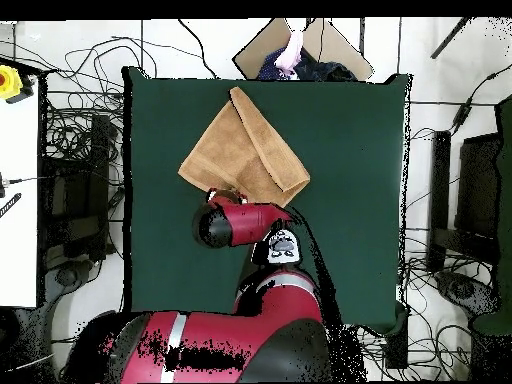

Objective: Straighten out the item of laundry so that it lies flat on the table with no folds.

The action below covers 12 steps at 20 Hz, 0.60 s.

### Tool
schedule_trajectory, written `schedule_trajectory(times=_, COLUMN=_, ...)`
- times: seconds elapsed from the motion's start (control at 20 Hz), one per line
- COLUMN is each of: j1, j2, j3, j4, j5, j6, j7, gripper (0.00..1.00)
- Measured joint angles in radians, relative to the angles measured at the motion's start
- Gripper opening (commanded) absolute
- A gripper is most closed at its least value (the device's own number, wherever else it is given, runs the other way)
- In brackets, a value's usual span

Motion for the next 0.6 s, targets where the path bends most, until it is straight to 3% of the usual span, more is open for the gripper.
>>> schedule_trajectory(times=0.6, j1=0.028, j2=0.012, j3=-0.038, j4=0.046, j5=0.004, j6=-0.156, j7=0.0, gripper=0.0)
